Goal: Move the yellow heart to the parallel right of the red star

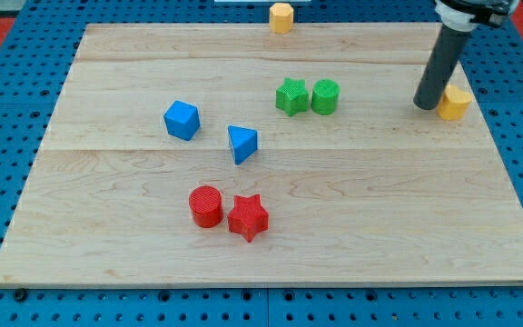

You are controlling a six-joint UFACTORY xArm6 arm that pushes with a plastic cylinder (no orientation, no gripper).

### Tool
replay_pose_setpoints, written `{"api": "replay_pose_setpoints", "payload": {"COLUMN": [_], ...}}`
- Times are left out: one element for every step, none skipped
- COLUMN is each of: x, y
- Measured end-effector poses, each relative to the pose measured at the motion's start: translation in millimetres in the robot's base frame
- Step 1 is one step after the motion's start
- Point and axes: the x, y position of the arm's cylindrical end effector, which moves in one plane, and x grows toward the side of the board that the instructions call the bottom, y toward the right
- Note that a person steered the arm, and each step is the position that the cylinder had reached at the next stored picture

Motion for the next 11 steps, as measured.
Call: {"api": "replay_pose_setpoints", "payload": {"x": [-23,-23,-9,-9,5,53,117,154,167,152,147], "y": [21,10,60,69,83,75,71,35,3,-13,-55]}}
